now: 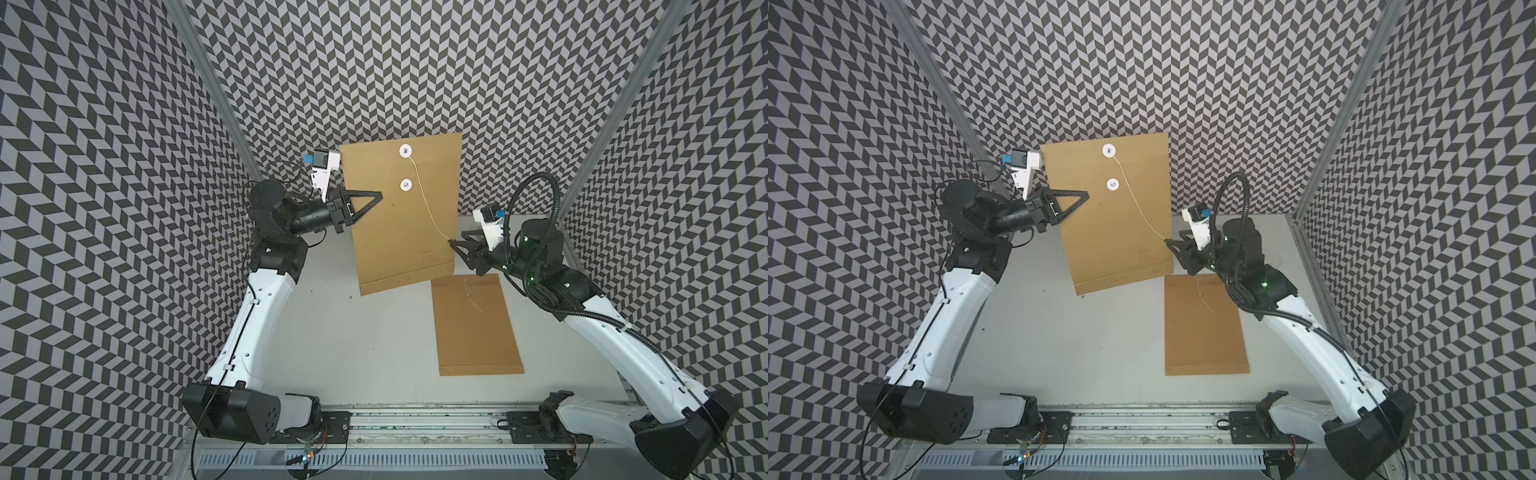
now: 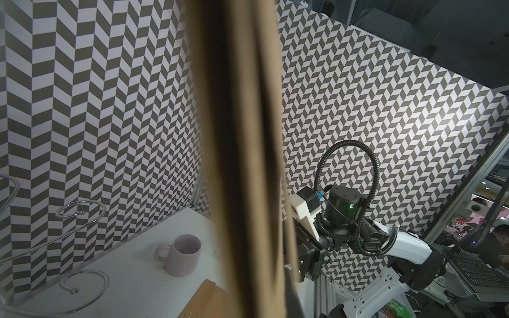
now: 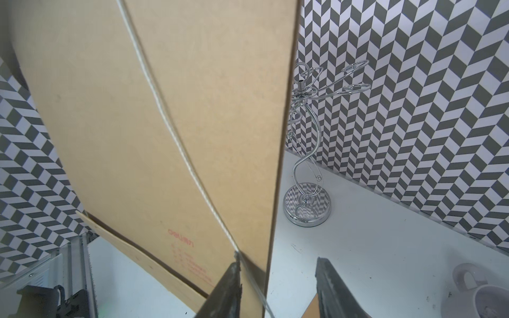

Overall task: Close the mouth of the file bag
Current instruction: Adjust the file bag, then close the file bag.

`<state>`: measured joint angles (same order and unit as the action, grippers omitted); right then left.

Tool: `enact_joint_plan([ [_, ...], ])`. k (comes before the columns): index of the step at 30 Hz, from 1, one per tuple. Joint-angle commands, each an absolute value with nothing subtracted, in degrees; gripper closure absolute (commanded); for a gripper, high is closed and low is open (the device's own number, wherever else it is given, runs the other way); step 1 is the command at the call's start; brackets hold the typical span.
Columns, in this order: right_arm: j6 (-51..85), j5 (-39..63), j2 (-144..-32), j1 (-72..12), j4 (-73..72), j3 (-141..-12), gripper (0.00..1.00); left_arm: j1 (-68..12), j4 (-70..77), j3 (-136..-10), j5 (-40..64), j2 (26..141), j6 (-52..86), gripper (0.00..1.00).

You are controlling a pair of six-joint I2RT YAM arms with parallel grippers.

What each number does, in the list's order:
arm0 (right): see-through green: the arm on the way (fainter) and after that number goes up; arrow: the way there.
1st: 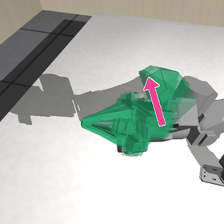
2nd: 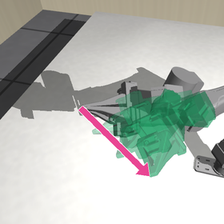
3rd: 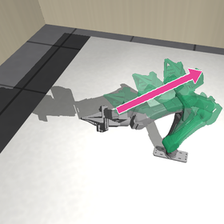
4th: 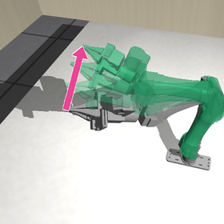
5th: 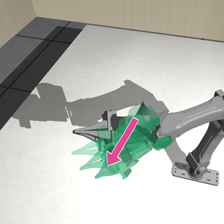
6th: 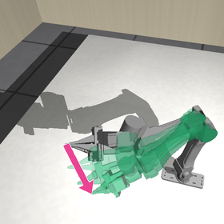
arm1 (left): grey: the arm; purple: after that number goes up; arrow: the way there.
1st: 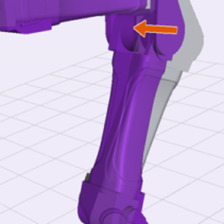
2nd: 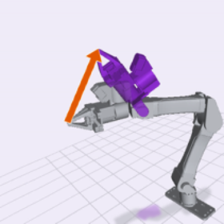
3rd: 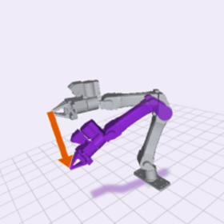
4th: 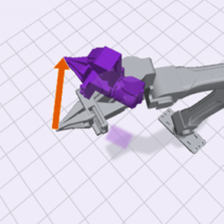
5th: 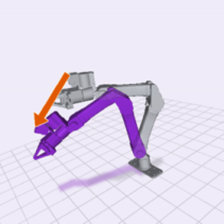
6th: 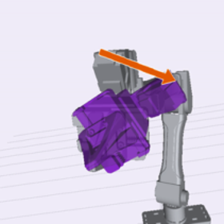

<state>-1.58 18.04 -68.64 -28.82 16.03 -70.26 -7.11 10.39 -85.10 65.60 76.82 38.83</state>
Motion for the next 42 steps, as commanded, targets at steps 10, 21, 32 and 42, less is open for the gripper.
enact_joint_plan([
  [10,-3.60,19.07,-71.98,-29.63,17.19,-72.48,0.66,-7.65,10.03,-87.50,65.29,76.47,37.75,1.00],
  [21,-3.25,18.93,-71.28,-29.64,17.37,-72.81,0.85,-7.67,9.39,-87.54,65.16,76.78,37.36,1.00],
  [32,-2.46,18.28,-70.71,-29.70,18.63,-73.34,0.98,-7.40,4.13,-89.11,60.72,76.96,33.28,1.00],
  [42,0.31,19.03,-69.63,-32.96,19.25,-74.10,1.00,-7.05,1.10,-88.53,56.86,76.79,30.97,1.00],
])
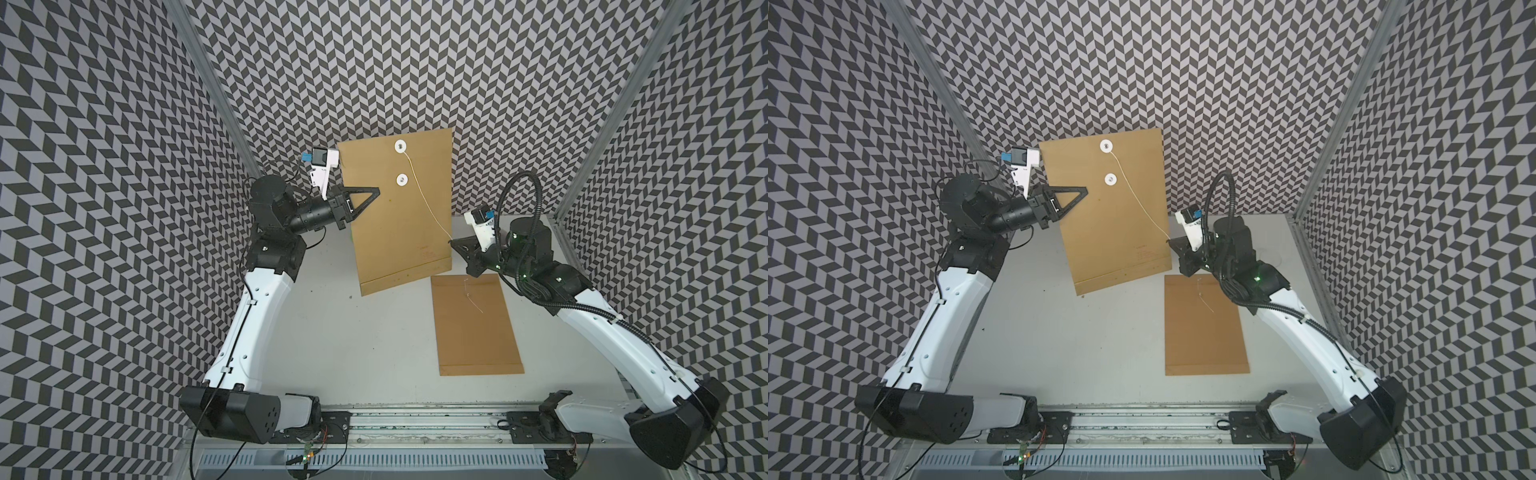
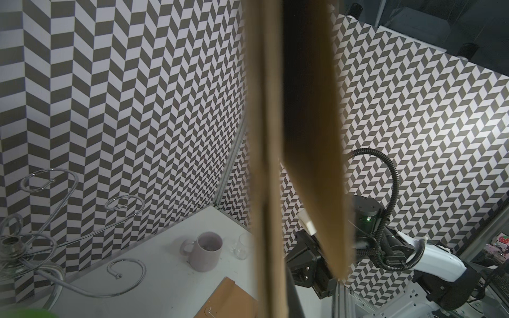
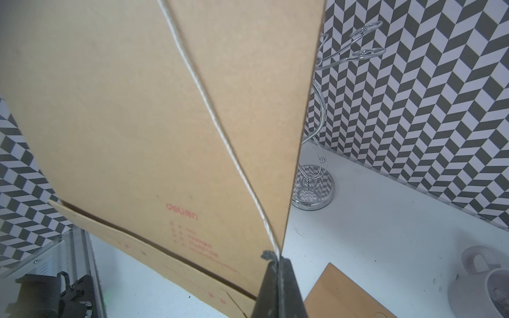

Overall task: Close the mouth of the file bag
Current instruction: Close the file bag.

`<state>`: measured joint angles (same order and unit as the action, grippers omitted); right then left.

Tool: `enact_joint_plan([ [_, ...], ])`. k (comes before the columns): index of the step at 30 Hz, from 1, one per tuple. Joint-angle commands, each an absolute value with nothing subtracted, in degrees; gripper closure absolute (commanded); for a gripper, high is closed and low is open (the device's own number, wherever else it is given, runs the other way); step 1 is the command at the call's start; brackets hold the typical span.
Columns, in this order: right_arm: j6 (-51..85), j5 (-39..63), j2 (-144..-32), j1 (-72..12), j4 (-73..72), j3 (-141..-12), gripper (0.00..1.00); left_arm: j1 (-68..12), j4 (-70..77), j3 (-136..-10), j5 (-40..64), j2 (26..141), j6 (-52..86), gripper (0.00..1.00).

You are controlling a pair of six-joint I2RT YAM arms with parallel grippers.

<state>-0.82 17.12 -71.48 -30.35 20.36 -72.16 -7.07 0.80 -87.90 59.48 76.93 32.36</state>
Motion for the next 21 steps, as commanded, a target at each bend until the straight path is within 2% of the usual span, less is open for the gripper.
enact_joint_plan([
  [1,0.58,19.23,-69.61,-33.78,19.25,-74.31,1.00,-7.11,1.31,-88.36,56.87,76.80,31.02,1.00],
  [8,1.96,19.60,-69.72,-40.33,19.37,-75.85,1.00,-7.03,1.67,-87.73,56.60,76.90,31.26,1.00],
  [15,2.86,20.44,-70.05,-41.44,19.56,-76.89,1.00,-7.15,1.50,-87.63,56.38,76.68,30.60,1.00],
  [21,5.60,22.27,-70.68,-46.24,16.16,-76.69,1.00,-7.28,1.67,-86.84,55.96,76.75,30.41,1.00],
])
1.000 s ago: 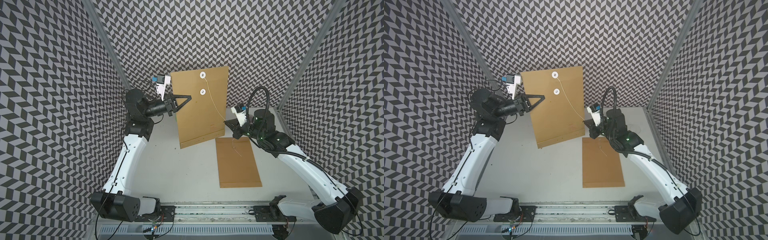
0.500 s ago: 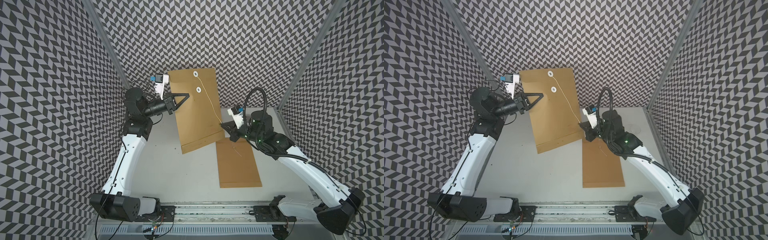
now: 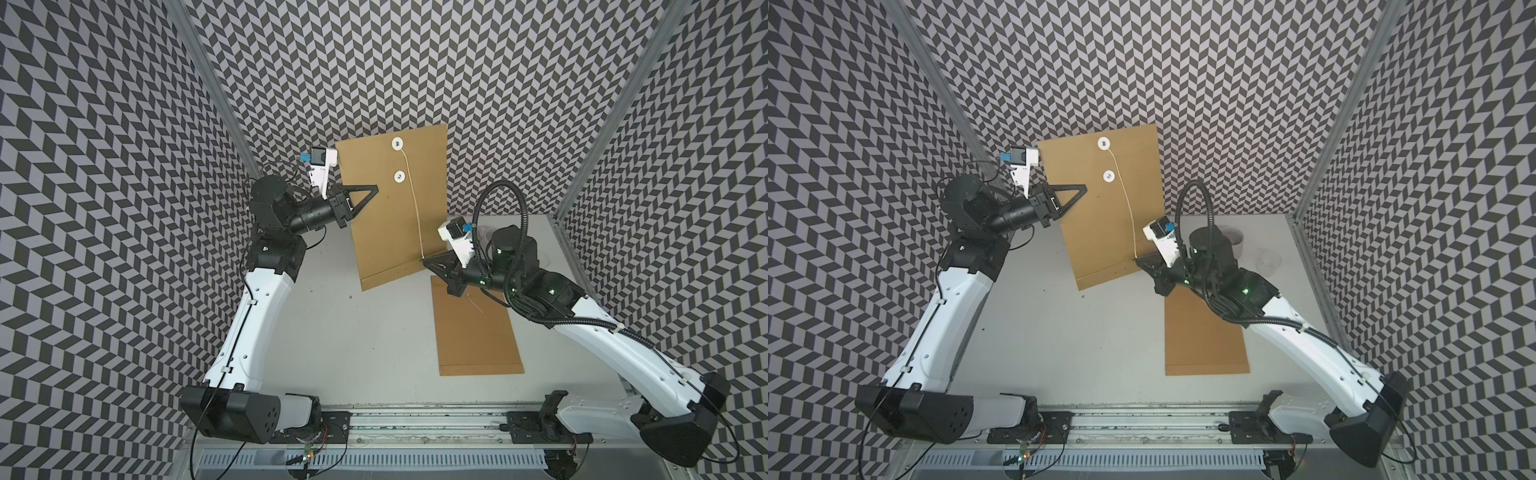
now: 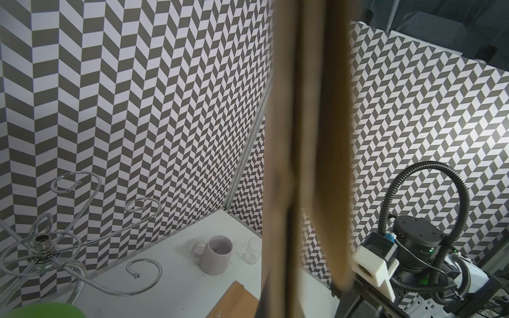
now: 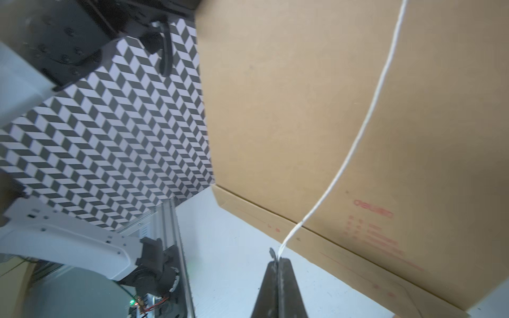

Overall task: Close the mouth of the file bag
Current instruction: Close the file bag.

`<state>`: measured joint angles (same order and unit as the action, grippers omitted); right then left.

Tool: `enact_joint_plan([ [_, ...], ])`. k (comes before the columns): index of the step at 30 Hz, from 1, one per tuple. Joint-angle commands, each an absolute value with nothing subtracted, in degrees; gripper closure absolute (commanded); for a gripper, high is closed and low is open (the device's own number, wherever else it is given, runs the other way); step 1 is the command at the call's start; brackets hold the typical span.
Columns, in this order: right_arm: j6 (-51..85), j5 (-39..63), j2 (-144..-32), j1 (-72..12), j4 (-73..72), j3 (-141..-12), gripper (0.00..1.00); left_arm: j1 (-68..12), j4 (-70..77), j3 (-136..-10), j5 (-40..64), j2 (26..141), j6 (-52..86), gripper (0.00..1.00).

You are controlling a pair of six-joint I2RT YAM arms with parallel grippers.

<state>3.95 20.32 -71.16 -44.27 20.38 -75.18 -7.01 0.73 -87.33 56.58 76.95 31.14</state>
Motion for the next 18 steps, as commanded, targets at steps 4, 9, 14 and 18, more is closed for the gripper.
enact_joint_plan([
  [4,6.72,23.15,-72.00,-50.61,13.93,-77.33,1.00,-7.39,1.72,-86.59,55.99,76.65,29.98,1.00],
  [9,7.43,23.86,-72.98,-53.94,11.73,-78.32,1.00,-7.47,1.24,-86.40,55.96,76.46,29.37,1.00],
  [14,7.23,23.97,-73.98,-53.94,12.53,-79.57,1.00,-7.76,0.89,-86.46,56.06,76.29,29.10,1.00],
  [18,9.30,24.84,-76.18,-54.44,10.94,-80.40,1.00,-8.33,1.38,-86.91,56.84,76.14,29.36,1.00],
])
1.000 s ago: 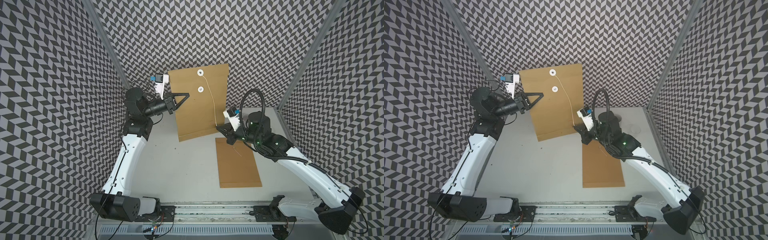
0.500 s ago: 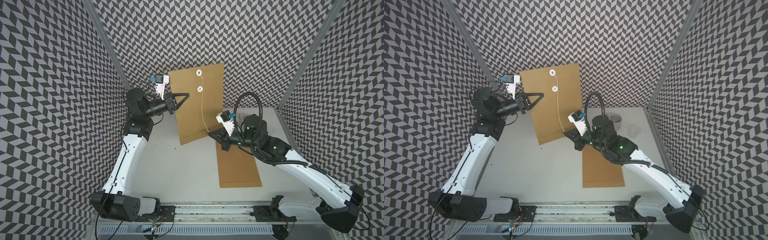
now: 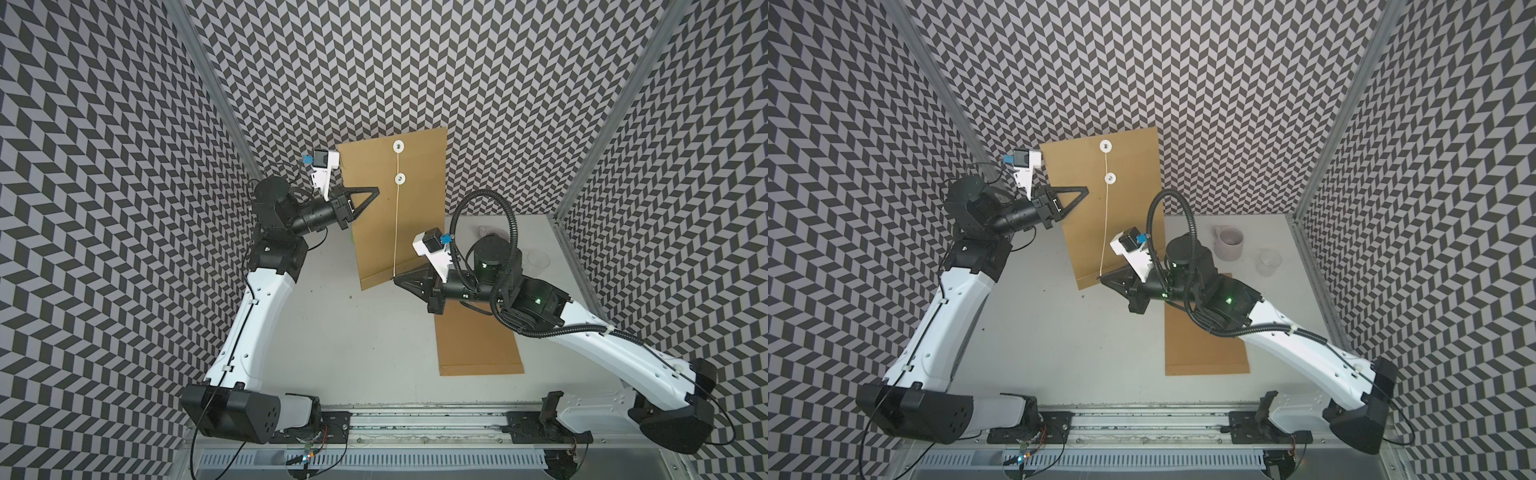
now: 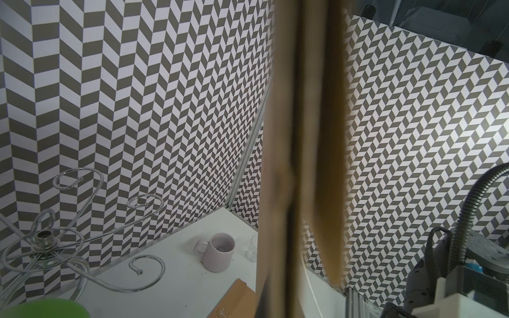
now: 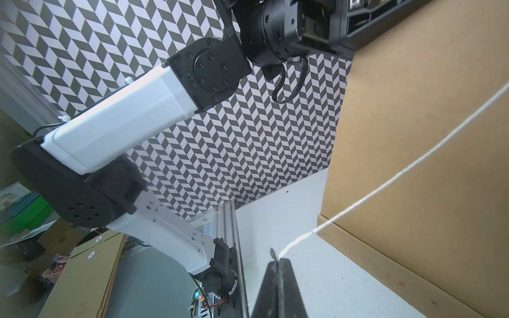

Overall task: Close the mouth of the file bag
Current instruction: Close the file bag.

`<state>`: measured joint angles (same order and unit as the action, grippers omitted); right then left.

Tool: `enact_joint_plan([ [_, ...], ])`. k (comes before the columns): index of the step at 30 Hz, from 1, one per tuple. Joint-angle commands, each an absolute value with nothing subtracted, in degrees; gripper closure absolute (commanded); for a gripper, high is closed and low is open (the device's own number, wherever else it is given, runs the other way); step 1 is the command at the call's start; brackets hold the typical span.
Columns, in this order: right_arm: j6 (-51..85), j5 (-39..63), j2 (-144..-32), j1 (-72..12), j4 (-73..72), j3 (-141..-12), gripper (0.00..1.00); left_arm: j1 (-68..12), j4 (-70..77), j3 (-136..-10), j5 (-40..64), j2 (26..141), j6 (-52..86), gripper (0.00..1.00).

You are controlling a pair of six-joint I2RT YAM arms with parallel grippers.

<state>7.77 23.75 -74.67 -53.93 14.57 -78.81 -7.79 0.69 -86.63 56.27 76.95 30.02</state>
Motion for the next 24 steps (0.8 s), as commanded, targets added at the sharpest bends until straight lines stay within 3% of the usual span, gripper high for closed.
enact_joint_plan([
  [1,9.64,24.64,-76.85,-54.64,10.90,-80.75,1.00,-8.50,1.32,-87.08,57.07,76.10,29.27,1.00],
  [13,11.21,25.18,-81.18,-56.38,11.25,-82.19,1.00,-9.58,0.72,-87.28,57.83,75.86,28.46,1.00],
  [24,9.85,17.52,-83.39,-55.25,17.16,-84.05,1.00,-10.70,1.14,-88.38,60.58,75.15,29.60,1.00],
])
